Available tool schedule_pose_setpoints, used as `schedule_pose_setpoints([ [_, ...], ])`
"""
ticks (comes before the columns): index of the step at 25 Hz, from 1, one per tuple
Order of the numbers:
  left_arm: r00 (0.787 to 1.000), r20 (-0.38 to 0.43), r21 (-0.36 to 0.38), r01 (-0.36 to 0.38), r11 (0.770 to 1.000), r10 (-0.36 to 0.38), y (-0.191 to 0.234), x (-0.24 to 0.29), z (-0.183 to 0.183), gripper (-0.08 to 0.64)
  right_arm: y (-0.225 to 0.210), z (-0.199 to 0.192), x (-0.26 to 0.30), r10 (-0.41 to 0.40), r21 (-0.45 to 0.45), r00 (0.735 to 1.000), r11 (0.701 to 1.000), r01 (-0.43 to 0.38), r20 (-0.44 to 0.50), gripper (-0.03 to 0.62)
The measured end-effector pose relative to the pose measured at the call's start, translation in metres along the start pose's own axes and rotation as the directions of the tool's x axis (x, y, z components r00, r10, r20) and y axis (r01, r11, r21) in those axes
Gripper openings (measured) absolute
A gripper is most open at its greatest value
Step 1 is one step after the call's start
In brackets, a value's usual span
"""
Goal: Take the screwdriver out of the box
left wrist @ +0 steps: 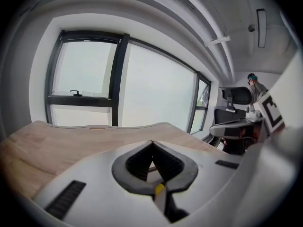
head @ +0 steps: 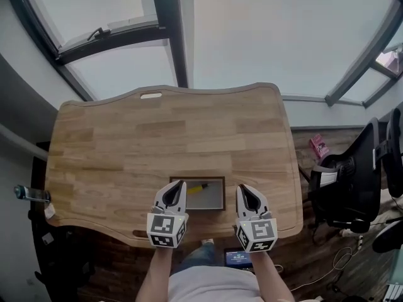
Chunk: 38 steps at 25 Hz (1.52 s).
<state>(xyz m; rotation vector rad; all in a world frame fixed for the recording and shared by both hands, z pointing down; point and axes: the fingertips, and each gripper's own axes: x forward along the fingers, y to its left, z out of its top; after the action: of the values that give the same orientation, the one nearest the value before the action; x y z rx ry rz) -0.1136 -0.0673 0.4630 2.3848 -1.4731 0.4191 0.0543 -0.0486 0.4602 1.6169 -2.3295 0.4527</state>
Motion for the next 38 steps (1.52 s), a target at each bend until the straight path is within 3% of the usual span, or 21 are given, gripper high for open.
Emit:
schedule_pose_setpoints([
  [13, 0.999, -0.052, 0.026, 0.007, 1.000, -0.006, 0.006, 0.007, -0.016, 0.012, -0.009, -0.003, 0.000, -0.031, -0.018, 0.999, 0.999, 0.031, -0.018, 0.032],
  [20, 0.999, -0.054, 0.033, -0.004, 0.999, 0.006, 0.008, 0.009, -0.022, 0.012, -0.009, -0.015, 0.009, -0.016, -0.005, 0.999, 1.000, 0.016, -0.029, 0.032],
  [27, 0.993, -0.115, 0.032, 0.024, 0.999, -0.020, 0.007, 0.015, -0.038, 0.014, -0.005, -0.027, 0.015, 0.006, 0.010, 0.999, 1.000, -0.006, -0.051, 0.032],
  [35, 0.965, -0.248, 0.138, 0.124, 0.983, -0.087, -0.010, 0.031, -0.053, 0.014, -0.008, -0.034, 0.028, 0.021, 0.023, 0.997, 1.000, -0.019, -0.078, 0.032],
  [38, 0.938, -0.327, 0.191, 0.183, 0.964, -0.113, -0.018, 0.037, -0.065, 0.014, -0.012, -0.036, 0.034, 0.024, 0.029, 0.996, 0.999, -0.022, -0.090, 0.032],
])
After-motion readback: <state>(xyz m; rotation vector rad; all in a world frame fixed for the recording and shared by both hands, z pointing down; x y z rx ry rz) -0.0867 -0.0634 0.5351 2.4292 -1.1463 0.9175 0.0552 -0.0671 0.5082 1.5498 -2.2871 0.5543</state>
